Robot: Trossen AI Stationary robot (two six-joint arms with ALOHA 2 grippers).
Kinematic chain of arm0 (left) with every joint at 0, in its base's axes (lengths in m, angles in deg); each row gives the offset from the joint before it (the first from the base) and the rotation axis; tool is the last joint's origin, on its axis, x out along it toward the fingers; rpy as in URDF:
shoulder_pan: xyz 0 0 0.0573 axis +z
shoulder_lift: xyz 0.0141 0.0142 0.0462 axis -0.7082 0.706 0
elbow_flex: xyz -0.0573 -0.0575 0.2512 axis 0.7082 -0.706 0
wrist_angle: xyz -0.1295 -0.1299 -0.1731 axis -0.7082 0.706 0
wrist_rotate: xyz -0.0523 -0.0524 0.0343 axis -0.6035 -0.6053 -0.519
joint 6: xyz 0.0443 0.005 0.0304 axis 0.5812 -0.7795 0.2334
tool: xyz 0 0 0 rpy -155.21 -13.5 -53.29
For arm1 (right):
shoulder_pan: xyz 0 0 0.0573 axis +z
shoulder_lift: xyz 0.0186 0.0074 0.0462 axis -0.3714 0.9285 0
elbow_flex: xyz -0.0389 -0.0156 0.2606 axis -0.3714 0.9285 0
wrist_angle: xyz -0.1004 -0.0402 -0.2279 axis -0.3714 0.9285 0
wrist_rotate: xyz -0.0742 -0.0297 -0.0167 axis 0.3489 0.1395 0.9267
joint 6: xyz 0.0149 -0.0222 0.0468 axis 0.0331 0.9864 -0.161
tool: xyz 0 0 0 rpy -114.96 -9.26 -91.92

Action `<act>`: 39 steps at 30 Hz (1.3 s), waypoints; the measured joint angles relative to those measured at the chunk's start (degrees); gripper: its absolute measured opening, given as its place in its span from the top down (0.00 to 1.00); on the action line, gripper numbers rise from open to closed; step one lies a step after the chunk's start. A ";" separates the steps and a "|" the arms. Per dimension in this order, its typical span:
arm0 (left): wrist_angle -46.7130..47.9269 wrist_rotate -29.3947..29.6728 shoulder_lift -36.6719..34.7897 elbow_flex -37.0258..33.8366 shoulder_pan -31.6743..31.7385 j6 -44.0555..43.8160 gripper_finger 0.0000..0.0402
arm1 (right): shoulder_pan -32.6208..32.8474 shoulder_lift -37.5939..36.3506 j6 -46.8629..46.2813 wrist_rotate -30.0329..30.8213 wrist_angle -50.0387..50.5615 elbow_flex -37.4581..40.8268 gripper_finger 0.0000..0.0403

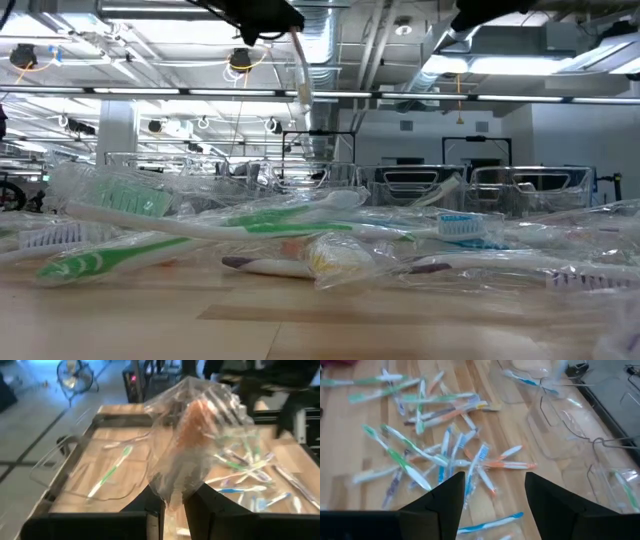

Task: Pick & Place Toothbrushes
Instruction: Put the orange toothbrush into the middle left transparent bin

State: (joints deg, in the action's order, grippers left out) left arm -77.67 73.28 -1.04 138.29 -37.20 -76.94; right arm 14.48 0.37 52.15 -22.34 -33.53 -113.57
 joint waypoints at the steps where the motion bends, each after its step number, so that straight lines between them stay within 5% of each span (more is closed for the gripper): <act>1: 1.62 -1.02 1.41 1.91 1.19 -0.05 0.90 | 0.03 0.43 -0.05 0.00 0.11 0.01 0.50; 14: 16.27 -13.01 19.06 20.09 14.94 -2.00 0.90 | 0.95 0.59 -0.05 0.21 1.07 0.12 0.51; 39: 17.47 -13.56 24.81 18.16 22.55 -4.46 0.88 | 1.26 0.59 -0.04 1.30 1.35 0.11 0.52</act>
State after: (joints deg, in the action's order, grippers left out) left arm -60.20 59.71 23.77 156.45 -14.64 -81.40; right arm 15.74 0.96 52.11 -21.04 -32.19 -113.46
